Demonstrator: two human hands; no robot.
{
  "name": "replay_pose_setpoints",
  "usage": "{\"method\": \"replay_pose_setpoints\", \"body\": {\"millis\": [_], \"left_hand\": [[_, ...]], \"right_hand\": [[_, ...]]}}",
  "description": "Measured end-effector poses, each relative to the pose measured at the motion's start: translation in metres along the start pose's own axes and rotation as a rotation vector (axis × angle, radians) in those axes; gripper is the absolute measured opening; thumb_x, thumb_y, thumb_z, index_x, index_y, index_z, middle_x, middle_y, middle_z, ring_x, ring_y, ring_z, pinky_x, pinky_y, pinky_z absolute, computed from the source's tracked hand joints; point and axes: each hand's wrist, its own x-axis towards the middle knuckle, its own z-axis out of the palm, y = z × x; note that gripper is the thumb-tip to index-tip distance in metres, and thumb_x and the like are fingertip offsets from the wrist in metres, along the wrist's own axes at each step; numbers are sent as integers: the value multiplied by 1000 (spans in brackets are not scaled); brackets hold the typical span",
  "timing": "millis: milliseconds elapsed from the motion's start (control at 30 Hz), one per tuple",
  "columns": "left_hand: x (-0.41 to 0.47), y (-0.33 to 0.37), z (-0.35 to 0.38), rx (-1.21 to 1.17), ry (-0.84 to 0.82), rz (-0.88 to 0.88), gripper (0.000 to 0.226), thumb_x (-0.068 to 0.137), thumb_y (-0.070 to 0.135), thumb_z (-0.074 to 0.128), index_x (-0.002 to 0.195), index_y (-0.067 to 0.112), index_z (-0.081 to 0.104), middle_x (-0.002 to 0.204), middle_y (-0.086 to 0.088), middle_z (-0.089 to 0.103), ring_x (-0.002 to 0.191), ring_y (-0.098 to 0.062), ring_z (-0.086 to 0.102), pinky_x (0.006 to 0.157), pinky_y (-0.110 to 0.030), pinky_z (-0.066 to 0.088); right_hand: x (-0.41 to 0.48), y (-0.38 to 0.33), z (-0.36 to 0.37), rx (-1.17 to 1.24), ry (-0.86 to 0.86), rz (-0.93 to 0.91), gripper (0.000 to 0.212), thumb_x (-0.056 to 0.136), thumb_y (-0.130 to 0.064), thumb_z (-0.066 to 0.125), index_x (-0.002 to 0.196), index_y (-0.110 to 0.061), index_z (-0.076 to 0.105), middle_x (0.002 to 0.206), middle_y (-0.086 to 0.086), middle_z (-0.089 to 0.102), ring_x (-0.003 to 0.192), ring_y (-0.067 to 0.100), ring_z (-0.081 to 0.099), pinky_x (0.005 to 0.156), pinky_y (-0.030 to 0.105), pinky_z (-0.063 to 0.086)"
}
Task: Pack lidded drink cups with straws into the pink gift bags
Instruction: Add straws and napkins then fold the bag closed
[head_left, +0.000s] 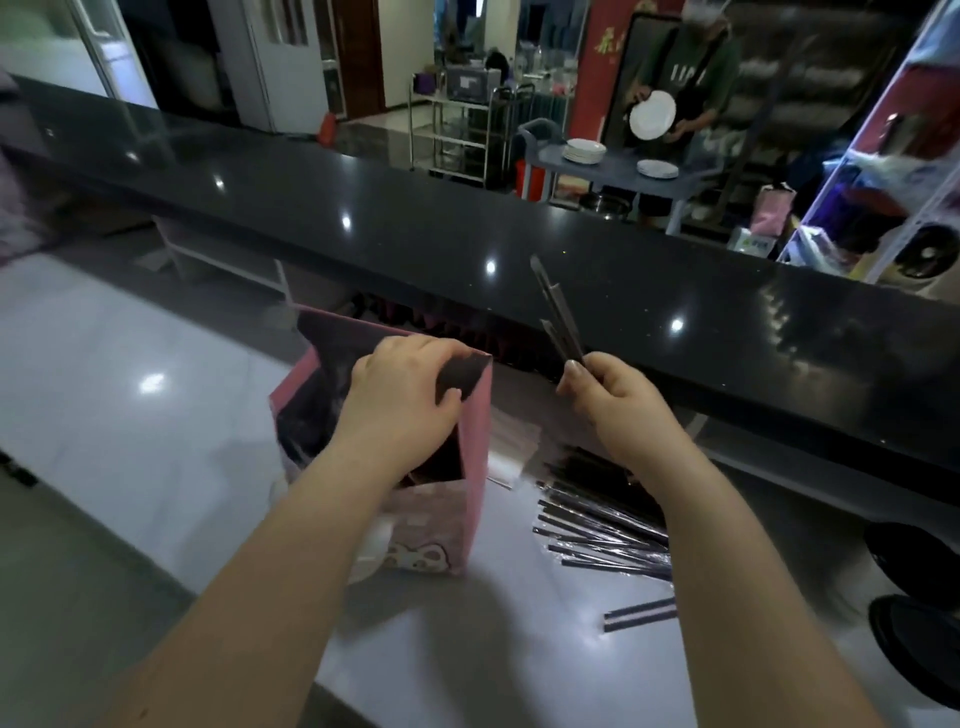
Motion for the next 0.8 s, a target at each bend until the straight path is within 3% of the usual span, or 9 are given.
{"method": "replay_pose_setpoints", "body": {"millis": [167,333,467,567,667,800], "left_hand": [[9,-64,-32,26,-26,-9,39,82,23,67,120,31,62,120,8,64,115,-21,54,97,-42,45],[27,-132,-48,-47,-141,-76,34,77,34,75,109,39,65,97,16,63,95,-13,63,81,-30,51],[46,-159,-46,-120,-233,95,48,69,36,81,115,35,66,113,9,66,107,-16,58,89,-29,47],[54,-172,-42,-196,-308,175,68,61,45,74,126,39,57,123,10,61,117,-15,53,98,-36,47],[59,-187,-39,-227,-404,184,98,58,56,80,144,37,38,143,10,45,133,-13,39,111,-37,36],[64,-198,-37,-297,-487,181,115,56,60,83,150,41,21,158,13,22,147,-11,13,119,-44,24]], "right_hand": [[30,-68,42,161,-27,-76,26,101,-31,48,79,-24,60,54,-16,44,51,8,37,52,27,31],[52,-131,105,276,-96,-179,19,102,-18,45,87,-17,58,58,-10,48,53,9,45,53,24,42],[60,-136,158,312,-100,-173,22,100,-14,49,84,-19,63,66,-5,61,68,11,61,70,25,51],[64,-116,171,198,-123,-127,25,98,-13,54,85,-28,69,79,-5,72,85,9,68,85,27,50],[66,-94,159,-30,-97,6,19,94,-15,61,85,-29,72,86,-9,74,92,6,69,93,31,50],[66,-78,155,-475,-119,141,9,93,-28,62,92,-33,70,86,-16,69,93,10,65,75,26,47]]}}
